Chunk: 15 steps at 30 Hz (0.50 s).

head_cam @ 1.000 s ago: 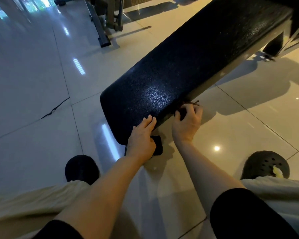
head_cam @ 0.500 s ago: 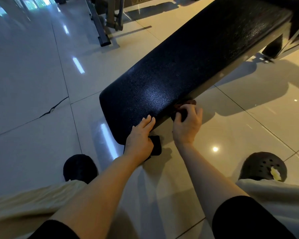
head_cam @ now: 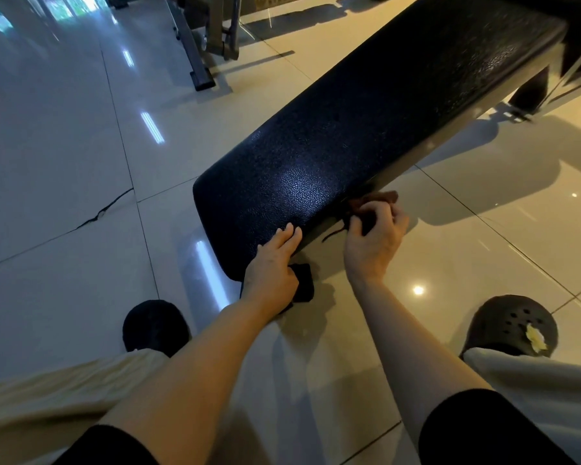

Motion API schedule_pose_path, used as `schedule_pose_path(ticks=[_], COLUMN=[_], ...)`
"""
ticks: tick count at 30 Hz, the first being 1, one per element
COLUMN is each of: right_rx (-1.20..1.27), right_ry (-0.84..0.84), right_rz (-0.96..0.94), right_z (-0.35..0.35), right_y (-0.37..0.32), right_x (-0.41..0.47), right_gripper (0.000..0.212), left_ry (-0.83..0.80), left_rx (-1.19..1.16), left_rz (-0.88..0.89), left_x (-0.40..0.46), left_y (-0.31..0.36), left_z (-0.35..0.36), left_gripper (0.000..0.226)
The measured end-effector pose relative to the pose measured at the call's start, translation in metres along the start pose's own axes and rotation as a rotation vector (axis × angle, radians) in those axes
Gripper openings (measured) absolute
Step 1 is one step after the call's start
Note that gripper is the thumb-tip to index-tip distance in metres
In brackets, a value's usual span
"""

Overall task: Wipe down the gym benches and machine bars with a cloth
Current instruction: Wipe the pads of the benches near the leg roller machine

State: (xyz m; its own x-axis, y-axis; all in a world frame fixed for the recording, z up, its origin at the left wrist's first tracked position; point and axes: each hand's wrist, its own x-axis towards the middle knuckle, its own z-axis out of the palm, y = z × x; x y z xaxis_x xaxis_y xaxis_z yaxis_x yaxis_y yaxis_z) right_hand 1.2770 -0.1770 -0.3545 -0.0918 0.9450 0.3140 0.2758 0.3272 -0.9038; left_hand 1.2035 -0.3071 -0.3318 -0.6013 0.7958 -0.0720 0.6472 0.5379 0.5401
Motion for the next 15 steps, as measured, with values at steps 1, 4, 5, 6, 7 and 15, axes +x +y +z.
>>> schedule_pose_path(ticks=[1, 4, 5, 6, 7, 15], right_rx=[0.014, 0.017, 0.013, 0.003, -0.009, -0.048], right_ry=[-0.032, -0.244, -0.363, -0.48, -0.571, -0.061], right_rz=[-0.023, -0.122, -0.173, -0.214, -0.232, -0.036], right_z=[0.003, 0.012, 0.014, 0.014, 0.014, 0.006], right_y=[-0.002, -0.003, 0.001, 0.006, 0.012, 0.008], right_x=[0.002, -0.022, -0.035, -0.049, -0.06, -0.031], right_gripper=[0.016, 0.017, 0.015, 0.012, 0.008, 0.02], left_ry=[-0.001, -0.006, -0.004, -0.004, -0.004, 0.001], left_rx=[0.002, 0.005, 0.005, 0.01, 0.017, 0.004], left_rz=[0.0, -0.001, 0.0, 0.002, 0.002, 0.007], left_x=[0.0, 0.002, 0.003, 0.003, 0.003, 0.002], left_y=[0.0, 0.0, 0.0, 0.0, 0.0, -0.001], left_z=[0.0, -0.001, -0.001, -0.001, -0.001, -0.001], left_gripper=[0.072, 0.07, 0.069, 0.068, 0.068, 0.073])
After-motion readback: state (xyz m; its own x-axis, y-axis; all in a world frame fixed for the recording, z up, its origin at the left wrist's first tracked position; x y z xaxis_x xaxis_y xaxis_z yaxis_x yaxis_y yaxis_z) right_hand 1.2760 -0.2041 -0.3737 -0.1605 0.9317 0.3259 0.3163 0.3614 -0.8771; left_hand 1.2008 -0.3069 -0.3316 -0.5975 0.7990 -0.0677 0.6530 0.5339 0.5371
